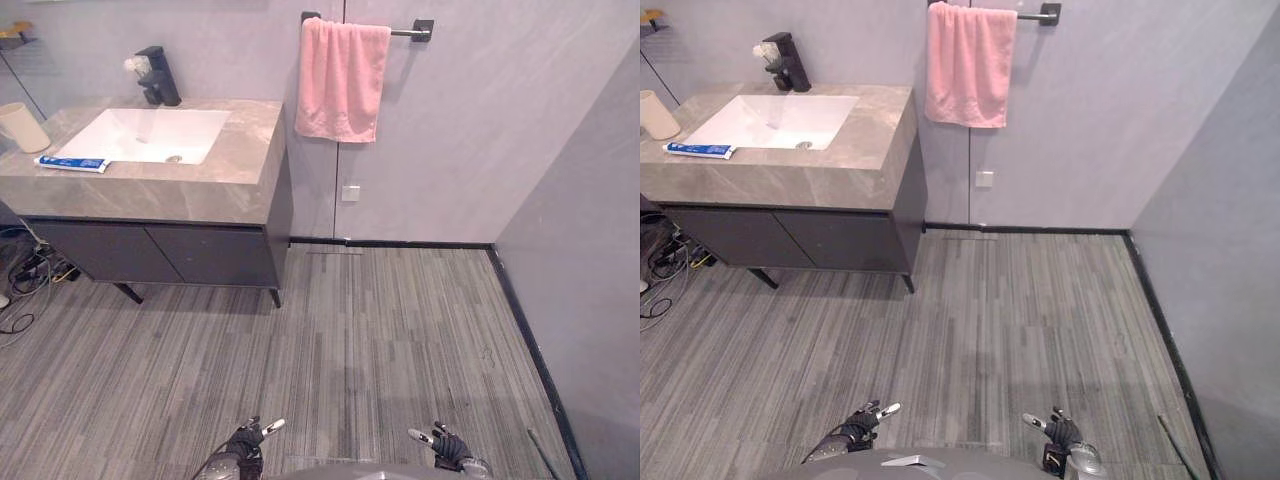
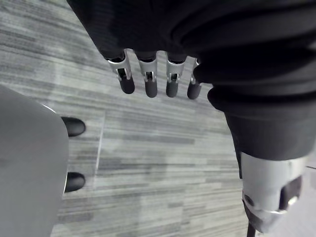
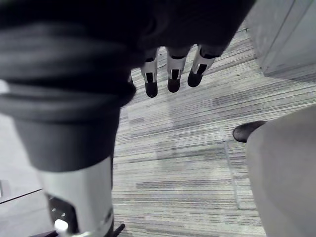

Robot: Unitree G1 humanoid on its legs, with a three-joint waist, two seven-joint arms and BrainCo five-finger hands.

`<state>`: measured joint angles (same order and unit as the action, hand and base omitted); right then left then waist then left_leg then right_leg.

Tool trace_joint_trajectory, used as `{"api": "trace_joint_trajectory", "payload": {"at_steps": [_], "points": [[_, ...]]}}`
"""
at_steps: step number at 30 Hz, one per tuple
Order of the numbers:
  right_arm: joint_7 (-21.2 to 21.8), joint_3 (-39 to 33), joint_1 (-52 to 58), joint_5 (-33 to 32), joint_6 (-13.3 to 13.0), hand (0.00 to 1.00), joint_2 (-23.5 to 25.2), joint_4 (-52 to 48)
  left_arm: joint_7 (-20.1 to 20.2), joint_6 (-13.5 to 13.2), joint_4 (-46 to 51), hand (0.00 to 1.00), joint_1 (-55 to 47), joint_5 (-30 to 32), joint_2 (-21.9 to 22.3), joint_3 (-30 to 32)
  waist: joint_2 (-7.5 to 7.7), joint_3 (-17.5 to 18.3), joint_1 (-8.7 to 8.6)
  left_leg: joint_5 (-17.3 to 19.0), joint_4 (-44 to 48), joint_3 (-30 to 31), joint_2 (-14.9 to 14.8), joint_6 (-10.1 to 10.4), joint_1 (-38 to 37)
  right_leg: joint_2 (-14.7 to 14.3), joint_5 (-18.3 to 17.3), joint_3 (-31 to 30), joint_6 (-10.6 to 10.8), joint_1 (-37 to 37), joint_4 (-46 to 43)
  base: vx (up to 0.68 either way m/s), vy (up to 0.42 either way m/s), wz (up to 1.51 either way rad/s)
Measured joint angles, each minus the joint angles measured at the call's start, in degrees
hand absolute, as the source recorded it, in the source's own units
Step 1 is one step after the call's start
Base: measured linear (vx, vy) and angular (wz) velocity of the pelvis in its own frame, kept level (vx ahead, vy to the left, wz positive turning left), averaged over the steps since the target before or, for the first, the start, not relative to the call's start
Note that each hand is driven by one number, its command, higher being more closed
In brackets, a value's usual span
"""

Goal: Organize washtable

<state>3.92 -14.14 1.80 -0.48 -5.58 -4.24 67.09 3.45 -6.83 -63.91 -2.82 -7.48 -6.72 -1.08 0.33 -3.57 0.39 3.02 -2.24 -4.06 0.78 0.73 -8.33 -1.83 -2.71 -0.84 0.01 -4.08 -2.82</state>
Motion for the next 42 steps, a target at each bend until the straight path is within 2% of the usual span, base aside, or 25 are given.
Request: {"api": "trace_joint_trajectory", "payload": {"at_steps": [2,10,18,42], "points": [[0.2,-0.1,-0.1,-0.3,0.0,0.0,0.0,0.2,0.3,0.1,-1.4,0.0,0.3,0.1,0.2,0.6,-0.31,-0.2,-0.24,0.8,-0.5,-0.3,0.0,-0.6,0.0,-0.1,-0.2,-0.1,0.0,0.2,0.1,-0.1,0.045,-0.05],[1.1,-0.2,0.0,-0.7,-0.1,0.0,0.0,0.4,1.0,-0.1,-1.4,0.0,0.2,0.0,0.8,0.6,-0.22,0.0,-0.46,0.4,-2.3,-0.6,0.0,0.2,1.0,-0.1,-0.2,0.0,0.5,1.9,0.3,-0.06,0.015,0.0],[1.1,-0.5,-0.4,-0.7,0.0,0.0,0.0,0.8,1.0,-0.2,-1.7,0.0,0.3,0.1,1.2,0.6,-0.11,0.1,-0.5,-0.7,-2.8,-0.7,0.1,-0.6,0.2,-0.1,0.0,0.2,0.2,1.4,1.1,0.1,-0.013,0.01],[1.1,-0.8,-0.4,-0.7,-0.2,0.0,0.1,1.0,1.1,-0.7,-2.5,0.0,0.5,1.6,1.3,0.4,-0.21,0.0,-0.79,0.3,-2.4,-1.8,-0.1,-0.7,0.2,-0.1,-0.4,0.0,0.1,0.9,1.3,-0.01,0.003,-0.01]]}}
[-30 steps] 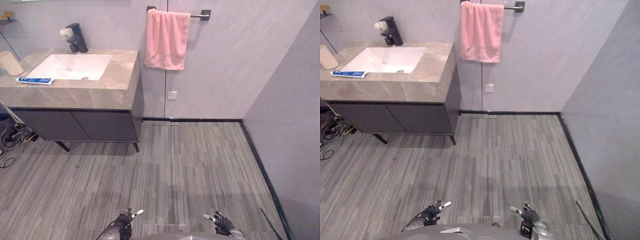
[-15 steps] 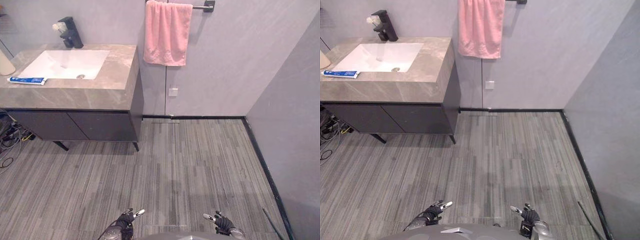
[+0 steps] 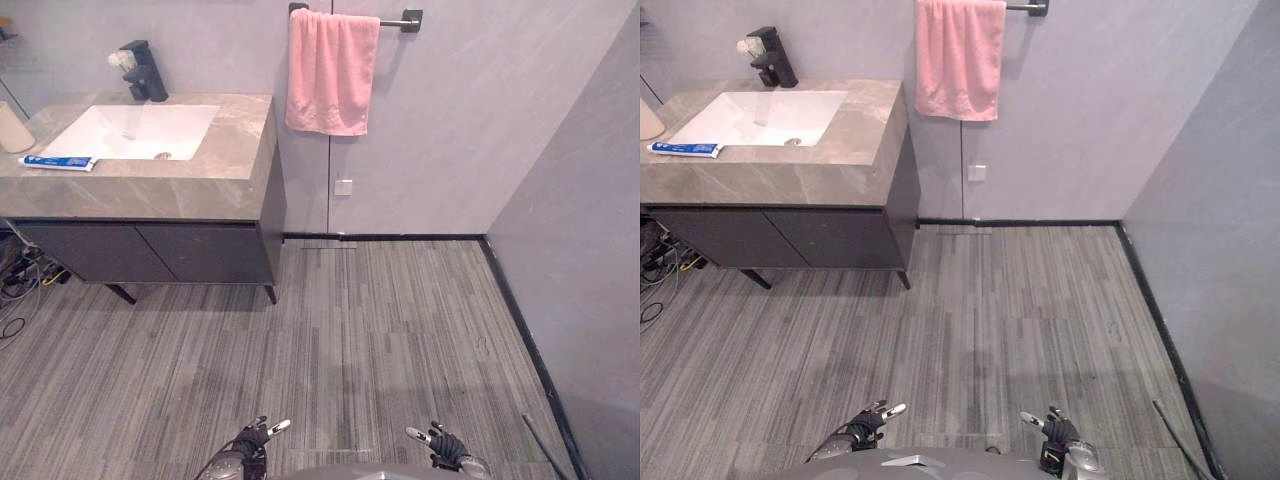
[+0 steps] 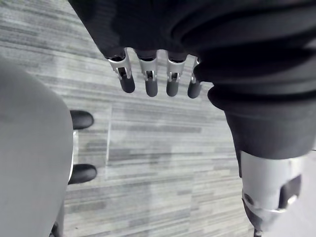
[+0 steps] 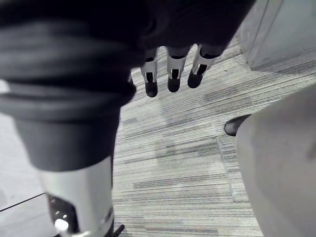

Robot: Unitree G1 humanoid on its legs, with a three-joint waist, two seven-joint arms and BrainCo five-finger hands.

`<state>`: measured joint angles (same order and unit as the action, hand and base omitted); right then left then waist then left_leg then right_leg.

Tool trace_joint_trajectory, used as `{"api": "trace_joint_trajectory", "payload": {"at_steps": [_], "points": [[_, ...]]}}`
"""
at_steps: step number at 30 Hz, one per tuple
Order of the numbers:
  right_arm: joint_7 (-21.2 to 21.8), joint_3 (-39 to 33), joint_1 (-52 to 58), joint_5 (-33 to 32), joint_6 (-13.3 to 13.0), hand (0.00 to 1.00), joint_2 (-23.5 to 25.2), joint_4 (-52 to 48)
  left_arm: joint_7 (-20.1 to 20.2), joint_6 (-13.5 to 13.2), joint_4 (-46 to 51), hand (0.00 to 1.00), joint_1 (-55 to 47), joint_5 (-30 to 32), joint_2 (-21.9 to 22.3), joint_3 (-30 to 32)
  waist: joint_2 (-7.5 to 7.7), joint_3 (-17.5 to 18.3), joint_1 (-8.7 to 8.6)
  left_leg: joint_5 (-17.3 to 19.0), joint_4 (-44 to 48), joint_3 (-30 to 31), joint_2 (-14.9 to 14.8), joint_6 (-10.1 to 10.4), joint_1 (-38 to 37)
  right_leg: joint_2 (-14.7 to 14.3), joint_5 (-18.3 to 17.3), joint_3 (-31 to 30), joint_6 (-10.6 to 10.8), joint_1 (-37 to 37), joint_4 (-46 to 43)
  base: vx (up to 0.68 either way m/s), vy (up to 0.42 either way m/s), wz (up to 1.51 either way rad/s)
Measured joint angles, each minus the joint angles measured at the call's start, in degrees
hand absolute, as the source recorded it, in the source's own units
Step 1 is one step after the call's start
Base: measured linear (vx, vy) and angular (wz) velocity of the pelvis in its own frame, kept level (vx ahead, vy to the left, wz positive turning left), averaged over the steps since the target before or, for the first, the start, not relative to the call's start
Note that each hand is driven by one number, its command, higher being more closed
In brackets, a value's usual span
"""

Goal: Organize washtable

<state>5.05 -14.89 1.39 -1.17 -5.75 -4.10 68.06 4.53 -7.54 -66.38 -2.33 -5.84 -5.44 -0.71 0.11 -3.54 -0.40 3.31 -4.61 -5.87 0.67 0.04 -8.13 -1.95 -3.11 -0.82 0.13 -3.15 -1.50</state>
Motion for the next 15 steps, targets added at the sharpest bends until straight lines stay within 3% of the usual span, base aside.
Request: {"api": "trace_joint_trajectory", "payload": {"at_steps": [6,10,12,15], "points": [[0.0,1.8,-0.1,0.0,0.0,0.0,-0.3,0.0,0.0,0.0,0.0,0.0,0.1,0.0,-0.2,-0.7,0.02,0.0,0.03,0.0,0.1,0.0,0.0,0.0,0.3,0.0,-0.1,0.0,0.0,0.3,0.3,0.04,-0.012,0.01],[0.0,3.4,-1.4,0.0,0.2,0.0,-0.6,0.1,-0.2,0.0,0.1,0.0,0.9,0.0,-1.0,-1.4,0.33,-0.1,0.1,2.4,6.7,-0.3,0.1,-0.3,7.5,0.4,-0.3,-0.3,0.1,5.4,-1.9,0.03,-0.002,-0.03],[0.0,3.0,-1.9,-0.6,0.2,0.0,-0.9,0.1,-0.3,0.0,0.1,0.0,1.3,0.1,-0.9,-1.5,-0.01,-0.8,0.19,4.6,9.4,-1.2,0.1,-0.7,7.9,0.5,-2.3,-0.9,0.5,6.2,-5.0,0.05,0.034,-0.16],[-0.4,0.2,-2.1,-7.7,0.0,0.0,-0.9,-0.1,-0.6,0.0,0.3,0.0,2.2,0.1,-0.9,-2.7,0.09,-2.0,-0.68,10.5,13.9,-1.0,2.3,-2.2,8.1,3.1,-11.6,-0.6,2.9,10.6,-20.1,0.05,0.099,0.07]]}}
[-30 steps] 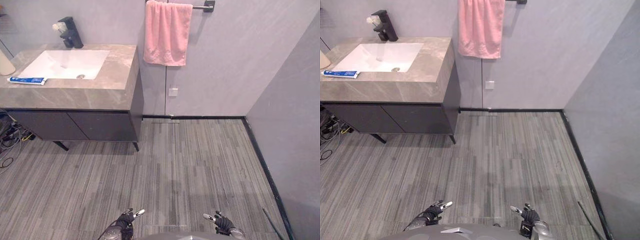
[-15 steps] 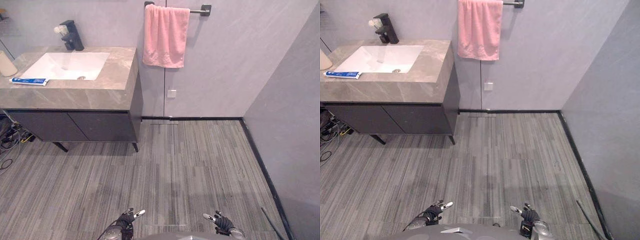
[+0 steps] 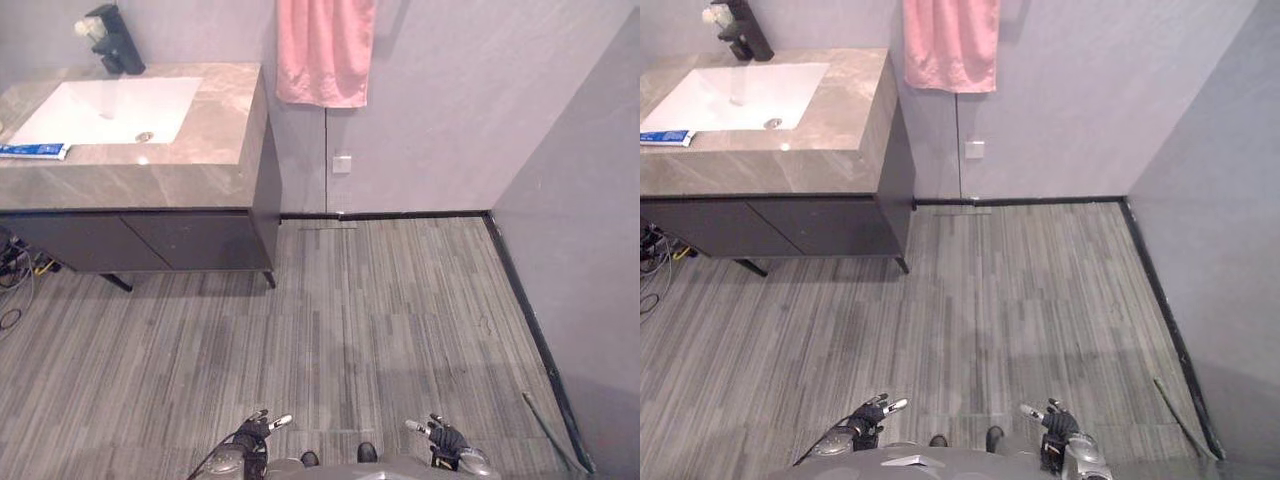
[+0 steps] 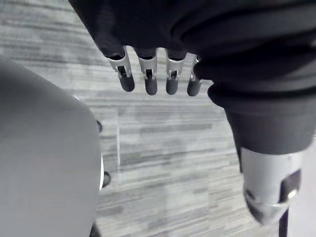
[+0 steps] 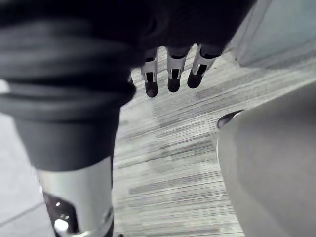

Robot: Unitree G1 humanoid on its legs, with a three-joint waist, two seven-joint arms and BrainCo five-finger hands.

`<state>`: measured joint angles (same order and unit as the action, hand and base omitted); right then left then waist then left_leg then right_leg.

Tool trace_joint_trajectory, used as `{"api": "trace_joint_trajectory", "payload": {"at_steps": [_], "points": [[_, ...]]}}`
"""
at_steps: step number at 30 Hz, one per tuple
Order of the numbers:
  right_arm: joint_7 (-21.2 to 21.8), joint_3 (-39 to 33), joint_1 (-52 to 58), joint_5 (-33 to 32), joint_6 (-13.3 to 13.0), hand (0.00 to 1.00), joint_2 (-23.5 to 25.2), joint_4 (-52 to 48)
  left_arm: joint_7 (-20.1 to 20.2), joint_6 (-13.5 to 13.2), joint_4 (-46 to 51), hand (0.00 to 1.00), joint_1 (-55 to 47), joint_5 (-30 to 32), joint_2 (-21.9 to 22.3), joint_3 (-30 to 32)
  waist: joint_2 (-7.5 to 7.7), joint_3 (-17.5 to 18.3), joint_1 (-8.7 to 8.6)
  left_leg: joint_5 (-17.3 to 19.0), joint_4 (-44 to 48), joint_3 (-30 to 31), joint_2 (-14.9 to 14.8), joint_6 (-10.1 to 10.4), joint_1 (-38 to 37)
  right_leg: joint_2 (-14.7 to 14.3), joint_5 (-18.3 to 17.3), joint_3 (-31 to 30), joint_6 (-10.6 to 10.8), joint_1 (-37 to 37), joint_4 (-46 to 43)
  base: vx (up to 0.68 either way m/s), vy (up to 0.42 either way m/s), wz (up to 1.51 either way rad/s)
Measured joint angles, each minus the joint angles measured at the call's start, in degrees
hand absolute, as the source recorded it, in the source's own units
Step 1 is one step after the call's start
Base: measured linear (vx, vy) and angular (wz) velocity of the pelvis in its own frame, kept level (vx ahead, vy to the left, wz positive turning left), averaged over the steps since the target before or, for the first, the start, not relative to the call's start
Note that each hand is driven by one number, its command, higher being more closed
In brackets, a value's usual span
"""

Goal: Organize washtable

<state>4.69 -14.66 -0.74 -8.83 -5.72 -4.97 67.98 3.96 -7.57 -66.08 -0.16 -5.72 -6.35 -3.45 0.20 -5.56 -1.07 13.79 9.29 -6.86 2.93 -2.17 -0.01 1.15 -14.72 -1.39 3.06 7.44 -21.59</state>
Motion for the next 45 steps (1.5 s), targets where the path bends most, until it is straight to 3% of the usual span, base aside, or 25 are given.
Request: {"api": "trace_joint_trajectory", "payload": {"at_steps": [2,4,6,8,11,12,13,14,15,16,17,19,21,22,24,27,29,30,32,33,34,36,39,41,45], "points": [[0.0,-2.9,0.1,-3.7,-0.2,0.0,0.5,-1.4,0.0,0.0,0.7,0.0,0.6,0.0,-0.2,-1.0,-0.21,-1.6,-0.24,3.0,3.5,1.1,1.4,-1.1,0.8,1.2,0.1,-0.8,1.3,9.4,-20.1,0.05,0.106,0.25],[0.0,-3.6,-0.2,-5.9,-0.5,0.0,0.8,-3.2,-0.3,0.1,0.8,0.0,0.8,0.4,-0.4,-0.9,0.24,-3.1,-1.0,5.5,6.3,2.3,1.7,-1.5,0.1,1.0,-0.8,-1.1,-0.6,16.1,-31.6,0.15,0.024,0.27],[-0.3,-4.1,-0.8,-5.9,-0.5,0.0,0.5,-2.7,-0.8,0.1,0.9,0.0,1.2,0.5,-0.6,-0.9,0.39,-4.3,-0.73,6.1,4.8,2.6,1.5,-2.3,-2.6,0.5,-1.2,0.1,-0.6,19.3,-29.4,0.25,-0.054,0.11],[-0.5,-4.4,-1.6,-6.0,-0.6,0.0,0.5,-2.6,-1.1,0.1,0.9,0.0,1.8,0.5,-0.6,-1.0,-0.3,-4.9,-1.57,7.0,1.5,2.9,-0.3,-1.8,-5.9,-1.1,0.7,2.3,-0.1,21.2,-14.6,0.18,-0.127,0.03],[-1.0,-6.1,-1.6,-5.9,-0.3,0.0,0.5,-2.3,-1.1,0.0,0.9,0.0,3.9,0.6,-0.4,-1.1,-0.94,-5.3,-3.85,5.4,-5.5,4.8,-2.4,0.9,-11.9,-2.5,13.9,5.5,-0.9,22.6,6.2,0.15,-0.189,0.32],[-1.0,-7.2,-1.2,-5.8,-0.1,0.0,0.5,-2.0,-0.9,0.0,0.8,0.0,4.4,0.9,-0.2,-1.6,-1.15,-5.0,-4.46,5.3,-4.4,5.8,-3.3,1.7,-12.8,-3.1,22.0,4.9,-4.8,22.1,6.5,0.47,-0.347,0.33],[-0.9,-8.0,-1.3,-5.8,0.0,0.0,0.4,-2.0,-0.7,0.0,0.8,0.0,4.8,1.6,0.2,-1.5,-1.65,-5.2,-4.35,5.3,-3.3,5.9,-4.4,2.6,-12.7,-3.8,21.4,5.9,-7.6,22.4,4.7,0.64,-0.382,0.22],[-0.8,-10.8,-2.6,-5.7,0.0,0.0,0.5,-1.6,-0.2,0.0,1.0,0.0,6.2,2.8,0.5,-0.9,-2.36,-5.5,-4.57,1.1,0.8,6.1,-4.4,6.6,-11.3,-2.9,17.3,6.3,-9.8,24.3,-3.0,0.5,-0.299,0.18],[-0.8,-11.5,-2.6,-5.7,-0.1,0.0,0.2,-1.5,-0.1,0.0,1.0,0.0,6.8,2.8,1.3,-0.7,-2.39,-5.9,-4.83,-1.5,2.7,6.3,-3.9,6.5,-11.5,-1.8,15.4,7.4,-11.7,25.4,-8.6,0.41,-0.311,0.31],[-0.3,-11.7,-1.9,-5.6,0.1,0.0,-0.5,-1.4,-0.2,0.0,0.8,0.0,5.9,2.8,2.2,0.5,-3.63,-5.4,-5.0,-4.6,9.7,6.4,-4.1,6.4,-10.6,-2.9,11.2,9.0,-9.6,25.3,-10.9,0.16,-0.234,0.3],[-0.2,-11.1,-1.2,-5.6,0.1,0.0,-0.4,-1.4,-0.2,0.0,0.9,0.0,4.8,2.7,2.2,0.9,-3.77,-4.5,-5.32,-5.8,16.0,6.7,-4.0,6.8,-9.1,-3.5,12.5,8.7,-9.1,22.3,-5.2,0.13,-0.3,0.18],[-0.2,-7.5,-0.8,-5.3,0.1,0.0,-2.6,-2.2,-0.7,0.0,1.8,0.0,3.0,2.3,4.1,2.9,-7.8,-3.6,-4.38,-12.2,44.3,8.1,-6.6,9.5,1.5,-7.3,7.4,8.5,-12.0,15.6,-2.8,0.28,-0.248,-0.17],[-0.2,-3.9,-2.8,-5.1,0.2,0.0,-2.6,-2.2,-0.7,0.2,2.4,0.0,2.7,2.3,3.2,3.5,-5.83,-5.2,-3.82,-11.6,56.9,5.6,-7.9,8.7,7.4,-7.7,5.6,6.4,-12.3,9.8,-1.6,0.22,-0.204,-0.45],[-0.2,-1.2,-4.1,-5.1,0.0,0.0,-2.8,-2.2,-0.8,0.2,2.9,0.0,1.7,2.3,2.8,3.5,-4.29,-6.1,-2.29,-9.7,61.1,3.4,-9.1,6.5,10.3,-8.0,5.6,4.1,-12.4,4.3,0.8,-0.02,-0.202,-0.73],[-0.5,0.3,-5.8,-3.8,-0.3,0.0,-3.5,-2.5,-0.9,-0.3,4.7,0.0,1.7,2.2,1.7,4.0,-3.06,-6.5,-0.45,-6.1,58.8,2.2,-9.2,5.4,15.7,-7.6,5.5,1.3,-12.2,-1.8,4.6,-0.11,-0.164,-0.67],[-1.3,1.0,-9.0,-2.9,-0.4,0.0,-4.7,-2.8,-1.3,-0.7,5.0,0.0,1.4,0.2,1.8,6.5,-3.38,-6.9,0.3,-3.3,34.9,0.7,-8.7,4.8,22.8,-7.0,3.9,-2.0,-9.8,-9.5,9.7,0.14,-0.06,-0.51],[-1.6,1.4,-8.5,-2.9,-0.6,0.0,-5.5,-3.3,-1.8,-1.2,4.9,0.0,0.3,-0.2,2.3,7.1,-3.91,-6.4,0.52,-7.1,10.2,0.4,-6.1,6.0,21.4,-6.3,1.8,-4.2,-9.2,-14.5,13.2,0.04,0.061,-0.46],[-1.7,1.6,-7.9,-2.8,-0.8,0.0,-5.9,-3.4,-1.9,-1.3,5.2,0.0,-0.1,-0.2,2.6,7.2,-4.34,-6.0,0.91,-8.8,6.0,0.4,-5.7,6.1,21.3,-6.2,0.7,-4.7,-9.4,-15.5,13.7,0.04,0.23,-0.5],[-1.8,2.0,-5.2,-1.4,-0.7,0.0,-6.2,-5.2,-2.2,-1.6,5.1,0.0,-0.3,-0.6,2.9,7.9,-4.36,-5.2,1.43,-10.4,8.7,-1.4,-3.4,2.3,22.9,-5.2,-3.8,-5.1,-8.9,-18.7,12.4,0.33,0.275,-0.34],[-1.8,2.8,-3.6,-0.6,-0.6,0.0,-6.2,-5.1,-2.3,-1.6,4.6,0.0,-1.2,-0.6,3.1,8.0,-4.24,-3.4,1.7,-14.2,8.0,-3.0,-1.5,-1.4,22.5,-5.0,-5.6,-6.4,-8.0,-19.6,9.9,0.66,0.126,-0.14],[-2.0,3.3,-3.1,-0.6,-0.4,0.0,-5.0,-4.8,-2.3,-1.6,3.9,0.0,-1.3,-0.5,2.4,8.1,-1.61,-1.6,1.26,-16.1,6.7,-4.1,0.9,-2.8,20.2,-2.8,-7.4,-7.9,-6.8,-18.6,5.3,0.69,0.045,-0.16],[-1.4,3.3,-2.3,-0.6,-0.4,0.0,-3.9,-4.3,-2.2,-1.6,3.5,0.0,-1.1,-0.5,2.1,7.6,-0.55,-0.3,1.27,-14.6,3.7,-3.5,1.8,-4.5,16.8,-3.3,-5.2,-10.8,-4.3,-13.9,-6.1,0.61,-0.031,0.01],[-0.2,3.2,-1.1,-0.3,-0.5,0.0,-3.1,-3.4,-2.2,-1.1,2.5,0.0,-1.8,-0.6,1.7,6.9,-0.91,-0.2,1.33,-14.4,1.3,-2.0,1.7,-4.7,9.5,-3.8,-4.8,-11.4,-1.6,-11.1,-18.3,0.47,-0.073,-0.02],[0.1,3.2,0.4,1.1,-0.5,0.0,-2.7,-3.1,-2.2,-1.2,2.5,0.0,-1.8,-0.6,1.7,5.0,-1.56,0.3,1.2,-14.4,-1.0,-0.6,0.6,-4.7,4.9,-3.4,-5.0,-10.4,-2.0,-7.2,-22.9,0.3,-0.133,0.07],[0.1,3.3,0.4,1.2,-0.4,0.0,-2.7,-2.7,-2.2,-1.3,2.5,0.0,-0.2,-0.6,2.0,2.7,-4.27,0.5,0.84,-13.1,-4.8,0.2,-4.5,-2.5,1.3,1.1,-5.8,-3.7,-2.5,2.4,-17.1,0.14,-0.175,-0.06]]}}
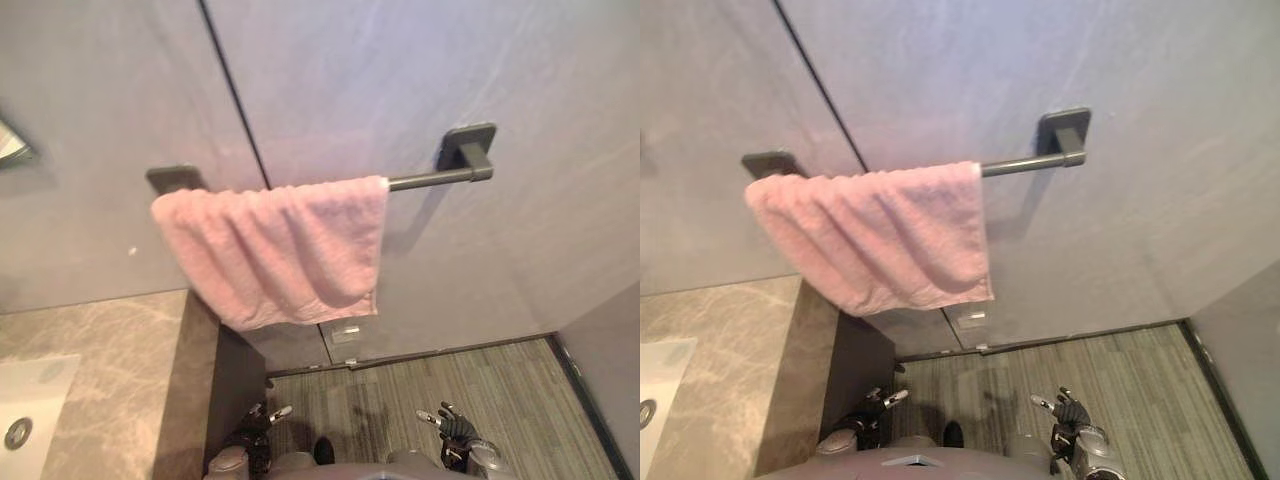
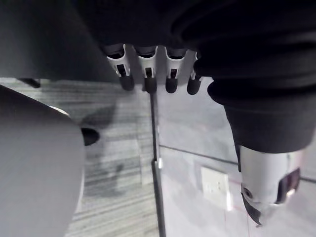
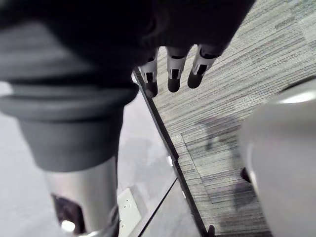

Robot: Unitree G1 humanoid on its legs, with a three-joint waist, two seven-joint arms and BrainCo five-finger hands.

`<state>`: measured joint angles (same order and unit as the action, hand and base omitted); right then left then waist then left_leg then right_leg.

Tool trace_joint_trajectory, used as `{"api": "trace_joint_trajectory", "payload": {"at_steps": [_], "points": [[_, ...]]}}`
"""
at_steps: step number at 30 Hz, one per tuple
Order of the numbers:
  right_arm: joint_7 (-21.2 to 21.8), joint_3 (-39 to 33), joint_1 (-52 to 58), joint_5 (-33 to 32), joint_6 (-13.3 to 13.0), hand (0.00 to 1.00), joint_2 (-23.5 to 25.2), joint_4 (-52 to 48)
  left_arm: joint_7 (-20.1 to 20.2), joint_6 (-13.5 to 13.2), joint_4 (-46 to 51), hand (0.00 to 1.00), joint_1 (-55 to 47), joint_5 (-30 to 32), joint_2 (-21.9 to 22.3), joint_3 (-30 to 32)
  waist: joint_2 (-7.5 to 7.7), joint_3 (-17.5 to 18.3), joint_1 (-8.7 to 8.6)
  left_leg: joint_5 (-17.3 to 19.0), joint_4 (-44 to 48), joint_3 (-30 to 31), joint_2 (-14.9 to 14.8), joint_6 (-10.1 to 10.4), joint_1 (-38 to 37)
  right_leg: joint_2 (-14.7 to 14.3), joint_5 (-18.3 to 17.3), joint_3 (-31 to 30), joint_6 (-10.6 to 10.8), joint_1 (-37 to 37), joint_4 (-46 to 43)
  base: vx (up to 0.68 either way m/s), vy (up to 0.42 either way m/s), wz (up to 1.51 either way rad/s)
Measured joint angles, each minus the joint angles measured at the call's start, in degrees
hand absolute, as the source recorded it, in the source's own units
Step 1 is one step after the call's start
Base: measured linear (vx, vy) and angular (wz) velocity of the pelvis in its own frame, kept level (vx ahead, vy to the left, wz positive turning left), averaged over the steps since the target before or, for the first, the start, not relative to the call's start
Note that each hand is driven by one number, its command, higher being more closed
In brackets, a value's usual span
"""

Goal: Organize washtable

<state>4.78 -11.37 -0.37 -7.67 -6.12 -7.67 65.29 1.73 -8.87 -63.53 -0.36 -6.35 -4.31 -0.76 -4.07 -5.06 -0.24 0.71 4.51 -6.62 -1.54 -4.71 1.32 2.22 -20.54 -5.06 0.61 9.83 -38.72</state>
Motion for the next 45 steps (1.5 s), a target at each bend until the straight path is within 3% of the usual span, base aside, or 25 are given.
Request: {"api": "trace_joint_trajectory", "payload": {"at_steps": [1,2,3,6,10,12,20,26,33,38,45], "points": [[0.0,0.1,-0.1,0.0,0.0,0.0,0.2,0.0,-0.1,-0.4,0.1,0.0,0.5,-0.1,-0.3,-0.8,0.41,0.1,-0.47,1.5,0.0,0.8,-1.0,2.6,-0.2,1.5,1.2,0.6,1.9,1.1,7.4,-0.05,-0.202,0.34],[-0.1,0.3,0.2,0.0,0.0,0.0,0.8,0.0,-0.1,-0.6,0.6,0.0,0.5,-0.8,-1.4,-1.6,2.8,0.3,-1.17,2.5,0.0,0.8,-0.3,5.3,-0.4,4.5,5.2,0.3,4.0,0.5,17.0,-0.1,-0.219,0.41],[-0.3,0.5,0.2,0.0,0.0,0.0,1.2,0.0,-0.1,-0.8,0.4,0.0,0.8,-1.4,-1.6,-1.8,3.92,-0.3,-1.22,3.0,-0.3,1.1,0.1,7.3,-1.0,5.7,9.3,0.8,4.7,0.4,18.3,-0.1,-0.229,0.4],[-1.2,3.6,0.9,0.1,0.1,0.0,0.0,-3.2,-0.7,-0.8,0.7,0.0,-1.0,-2.7,1.1,-1.9,1.74,0.3,-0.67,2.3,-1.6,1.3,-4.2,9.4,-1.9,1.5,9.1,2.8,2.8,-0.1,18.3,0.0,-0.247,0.09],[-1.5,9.0,4.1,0.6,-0.2,0.0,-0.2,-18.9,-1.2,-1.0,9.3,0.0,-4.7,-5.8,1.5,-1.3,1.24,0.6,-0.69,0.9,-3.4,1.6,-6.5,11.4,-1.7,-0.6,9.6,4.3,1.4,-0.2,19.7,0.01,-0.113,0.1],[-2.1,9.6,6.3,0.5,-2.4,0.0,-0.1,-29.0,-1.8,-2.3,15.8,0.0,-6.5,-6.3,1.8,-1.3,1.61,0.7,-0.59,0.7,-3.6,2.3,-6.8,11.6,-1.6,-0.9,9.7,5.0,1.2,-0.7,20.1,0.02,0.0,0.17],[-2.1,12.2,11.8,0.4,-7.0,0.0,2.1,-52.9,-5.5,-4.3,39.2,0.0,-13.1,-5.4,2.8,-0.8,3.49,1.9,-0.45,-0.4,-4.6,3.1,-5.6,11.7,-0.1,0.3,11.5,5.9,1.8,-1.2,23.8,0.02,0.065,0.1],[0.4,18.0,12.7,0.2,-9.0,0.0,2.2,-65.9,-8.7,-5.5,56.2,0.0,-16.4,3.0,6.5,-0.9,3.35,1.9,0.72,-0.5,-4.6,3.8,-5.4,11.4,-0.7,0.6,13.5,6.7,2.3,-4.1,27.6,-0.01,0.04,0.06],[1.9,20.4,9.3,-2.5,-10.1,0.0,2.1,-68.3,-9.3,-5.5,61.7,0.0,-18.0,9.2,7.3,-2.3,2.74,2.4,1.09,-1.0,-4.6,5.3,-5.1,10.9,-0.7,0.9,13.7,8.3,2.3,-5.3,28.1,-0.03,0.007,0.13],[1.3,21.9,5.6,-2.9,-10.1,0.0,1.9,-69.4,-9.6,-5.5,61.9,0.0,-18.0,9.0,7.7,-2.4,2.12,2.8,1.86,-1.2,-4.7,6.4,-4.8,10.8,-0.8,1.2,13.7,9.3,2.3,-6.1,28.1,-0.01,0.004,0.12],[0.9,28.8,-1.9,-10.5,-9.5,0.0,2.0,-63.0,-9.8,-5.4,62.1,0.0,-18.0,6.6,7.7,-3.7,2.04,2.8,2.51,-2.8,-5.9,9.6,-4.2,10.6,-0.7,2.0,13.7,12.6,2.4,-7.3,28.1,-0.02,0.004,0.25]]}}
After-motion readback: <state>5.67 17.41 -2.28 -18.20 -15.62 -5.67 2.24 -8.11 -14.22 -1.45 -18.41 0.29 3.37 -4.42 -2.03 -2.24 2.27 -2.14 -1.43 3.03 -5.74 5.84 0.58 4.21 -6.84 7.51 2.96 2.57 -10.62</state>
